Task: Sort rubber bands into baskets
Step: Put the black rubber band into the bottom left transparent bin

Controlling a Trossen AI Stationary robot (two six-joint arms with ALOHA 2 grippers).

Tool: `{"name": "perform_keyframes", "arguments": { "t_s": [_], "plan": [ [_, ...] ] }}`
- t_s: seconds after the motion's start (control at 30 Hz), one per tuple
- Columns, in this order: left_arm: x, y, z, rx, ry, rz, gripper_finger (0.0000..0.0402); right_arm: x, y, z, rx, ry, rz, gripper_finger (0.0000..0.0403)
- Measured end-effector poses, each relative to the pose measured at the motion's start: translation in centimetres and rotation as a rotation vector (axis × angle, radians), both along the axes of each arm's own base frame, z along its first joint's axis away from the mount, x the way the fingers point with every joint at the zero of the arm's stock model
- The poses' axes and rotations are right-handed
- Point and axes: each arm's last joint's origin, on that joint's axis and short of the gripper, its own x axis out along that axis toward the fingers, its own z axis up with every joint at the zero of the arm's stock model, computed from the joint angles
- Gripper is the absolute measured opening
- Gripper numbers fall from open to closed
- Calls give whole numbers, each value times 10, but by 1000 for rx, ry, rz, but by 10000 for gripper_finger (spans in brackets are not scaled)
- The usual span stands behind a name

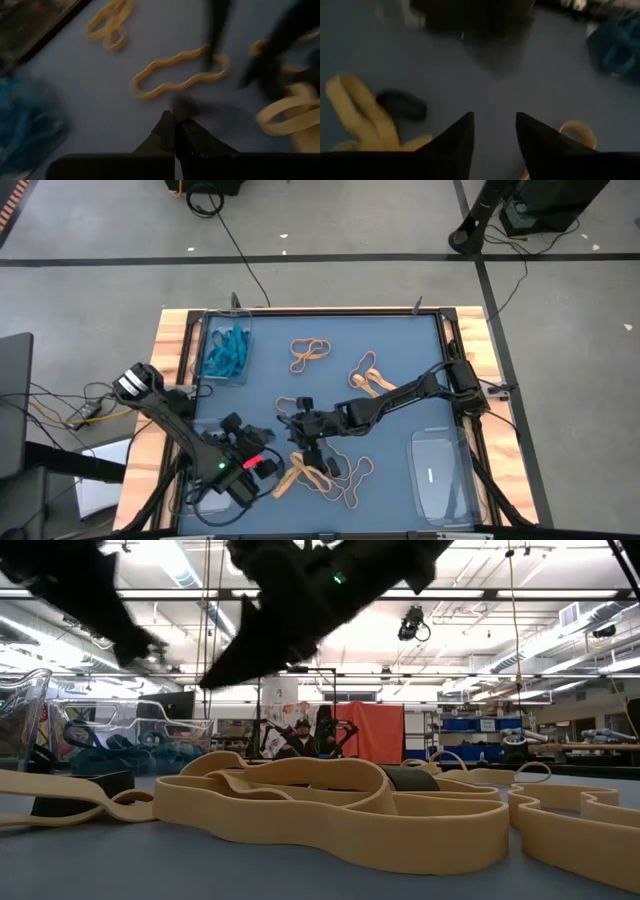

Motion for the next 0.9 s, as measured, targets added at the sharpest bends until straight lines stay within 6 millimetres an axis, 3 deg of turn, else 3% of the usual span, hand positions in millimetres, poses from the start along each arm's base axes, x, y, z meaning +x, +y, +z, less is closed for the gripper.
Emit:
{"name": "perform_keyframes", "arguments": {
  "t_s": [0.23,0.53,0.9],
  "plan": [
    [-23,-1,12,-81,160,157,4,-5,7,-5,-30,52,-16,205],
    [-47,-20,39,-293,451,224,5,-6,8,-7,-1,65,-27,209],
    [-71,-29,25,-299,562,246,7,-8,18,-6,15,60,11,213]
  ]
}}
